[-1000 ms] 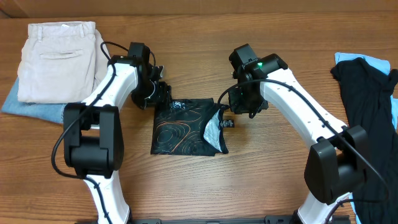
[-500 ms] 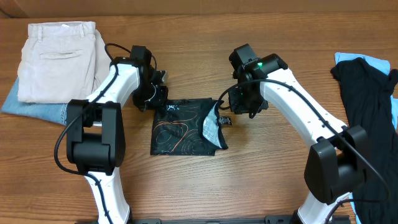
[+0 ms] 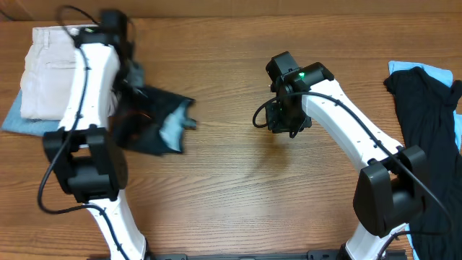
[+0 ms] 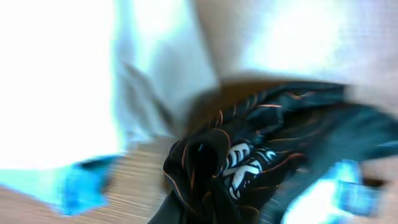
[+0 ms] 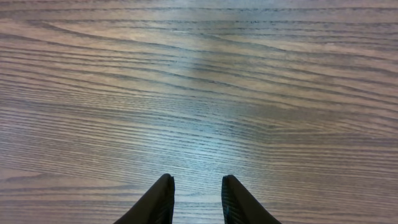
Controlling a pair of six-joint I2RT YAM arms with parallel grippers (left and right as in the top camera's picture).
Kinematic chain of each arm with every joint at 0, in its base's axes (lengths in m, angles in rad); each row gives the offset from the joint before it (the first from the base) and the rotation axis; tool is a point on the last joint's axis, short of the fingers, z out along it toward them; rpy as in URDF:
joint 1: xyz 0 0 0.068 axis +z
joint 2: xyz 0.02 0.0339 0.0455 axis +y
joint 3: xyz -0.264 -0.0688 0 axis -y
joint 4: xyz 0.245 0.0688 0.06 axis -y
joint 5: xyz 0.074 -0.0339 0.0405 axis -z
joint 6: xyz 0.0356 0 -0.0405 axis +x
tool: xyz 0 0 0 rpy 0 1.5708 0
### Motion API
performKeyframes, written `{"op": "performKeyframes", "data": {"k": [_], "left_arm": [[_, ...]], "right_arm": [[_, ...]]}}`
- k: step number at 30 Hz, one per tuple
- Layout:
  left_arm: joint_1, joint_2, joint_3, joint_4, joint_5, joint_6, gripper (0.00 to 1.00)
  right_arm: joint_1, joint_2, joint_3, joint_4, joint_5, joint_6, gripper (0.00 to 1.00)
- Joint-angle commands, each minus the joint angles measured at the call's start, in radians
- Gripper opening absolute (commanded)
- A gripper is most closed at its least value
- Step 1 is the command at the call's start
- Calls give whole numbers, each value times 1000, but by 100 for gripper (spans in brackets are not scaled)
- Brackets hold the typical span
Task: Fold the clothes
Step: 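Grasp the folded black jersey's edge with the left gripper and lift, then carry the jersey left and place it on the beige pants stack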
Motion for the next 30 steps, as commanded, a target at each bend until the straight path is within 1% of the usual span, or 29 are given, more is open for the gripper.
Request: {"op": "performKeyframes", "data": {"k": [1,4,8,13,23,30], "left_arm": [[50,-22,131,-5,-60,2,4],[98,-21,177,28,-64,33,4],[164,-21,180,103,-64,81,4],[238,-21,180,231,-63,82,4],[321,-6,180,428,-60,195,4],[372,43,180,481,-58,211,4]], "right_arm": [[2,-14,14,2,6,-3,29],[2,-14,14,0,6,-3,29],[2,-14,14,-4,6,-3,29],[2,-14,14,-17,6,-3,29],[2,-14,14,-23,5,-3,30],[2,-14,14,-25,5,-3,31]]}}
